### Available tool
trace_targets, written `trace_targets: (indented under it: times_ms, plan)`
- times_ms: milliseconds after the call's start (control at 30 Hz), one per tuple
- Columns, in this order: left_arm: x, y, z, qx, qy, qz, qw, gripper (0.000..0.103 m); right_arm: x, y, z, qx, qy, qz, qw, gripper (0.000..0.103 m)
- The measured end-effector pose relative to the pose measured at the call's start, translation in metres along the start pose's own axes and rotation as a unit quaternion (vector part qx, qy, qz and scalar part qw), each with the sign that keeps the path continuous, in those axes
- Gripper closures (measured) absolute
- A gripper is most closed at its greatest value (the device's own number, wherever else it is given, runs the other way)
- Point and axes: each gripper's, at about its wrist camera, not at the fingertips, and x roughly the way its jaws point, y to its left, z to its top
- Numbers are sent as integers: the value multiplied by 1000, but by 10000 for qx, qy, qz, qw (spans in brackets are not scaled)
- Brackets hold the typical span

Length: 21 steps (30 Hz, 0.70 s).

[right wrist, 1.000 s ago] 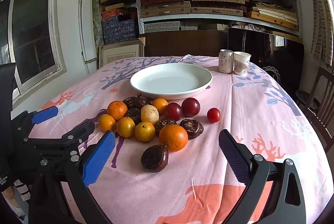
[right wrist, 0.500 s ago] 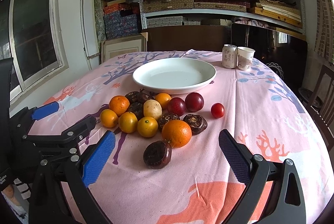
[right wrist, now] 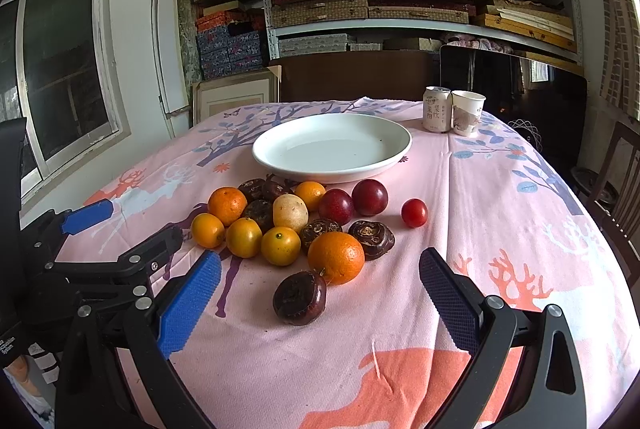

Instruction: Organize fruits

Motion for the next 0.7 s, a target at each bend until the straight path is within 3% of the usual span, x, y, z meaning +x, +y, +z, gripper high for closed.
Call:
trace_targets:
  times_ms: [700]
  plan:
    - [-3, 0, 1, 1, 3, -2, 10000, 4, 0, -2, 0, 50, 4, -19, 10000, 3]
